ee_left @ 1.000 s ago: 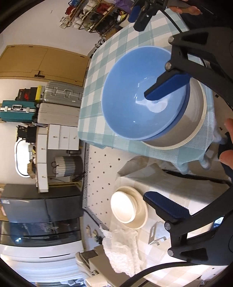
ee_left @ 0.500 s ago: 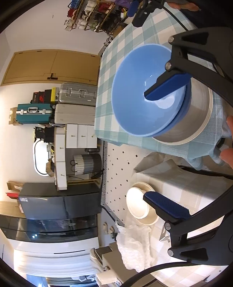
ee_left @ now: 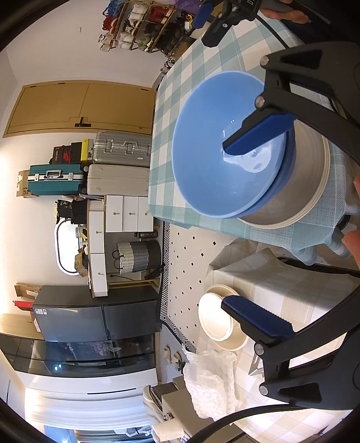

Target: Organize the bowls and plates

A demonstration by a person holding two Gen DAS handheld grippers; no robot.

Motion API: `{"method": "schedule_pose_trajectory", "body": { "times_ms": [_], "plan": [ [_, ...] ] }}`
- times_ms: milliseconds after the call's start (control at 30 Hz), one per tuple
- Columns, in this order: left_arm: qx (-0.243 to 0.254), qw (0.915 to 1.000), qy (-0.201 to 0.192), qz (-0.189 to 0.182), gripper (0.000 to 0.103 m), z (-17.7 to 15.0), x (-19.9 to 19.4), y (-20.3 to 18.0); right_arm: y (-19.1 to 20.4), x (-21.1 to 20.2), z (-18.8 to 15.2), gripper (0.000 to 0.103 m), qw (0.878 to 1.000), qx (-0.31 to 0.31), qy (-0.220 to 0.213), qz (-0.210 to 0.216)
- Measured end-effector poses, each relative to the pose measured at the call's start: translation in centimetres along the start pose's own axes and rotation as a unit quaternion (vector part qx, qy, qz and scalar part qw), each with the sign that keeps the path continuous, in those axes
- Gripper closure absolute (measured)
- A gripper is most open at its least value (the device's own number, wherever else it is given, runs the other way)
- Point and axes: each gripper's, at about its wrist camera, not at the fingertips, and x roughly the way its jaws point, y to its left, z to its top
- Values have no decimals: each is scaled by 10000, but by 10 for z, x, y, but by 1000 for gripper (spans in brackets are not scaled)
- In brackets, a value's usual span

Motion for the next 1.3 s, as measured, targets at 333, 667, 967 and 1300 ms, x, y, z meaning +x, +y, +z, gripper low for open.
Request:
{"method": "schedule_pose_trajectory", "body": {
  "times_ms": [333, 667, 967, 1300],
  "plan": [
    [-88, 9999, 62, -62, 2, -1, 9, 7, 4, -1, -1, 0, 9999, -93, -66, -67],
    [-89, 9999, 117, -21, 2, -5, 17, 12, 8, -5, 0, 0, 9994, -208, -217, -186],
    [-202, 9997, 155, -42, 2, -6, 20, 19, 9, -2, -1, 0, 9994, -194, -238, -163],
    [-178, 9997, 146, -49, 2, -7, 21, 23, 6, -1, -4, 0, 9994, -200, -277, -93]
  ]
}}
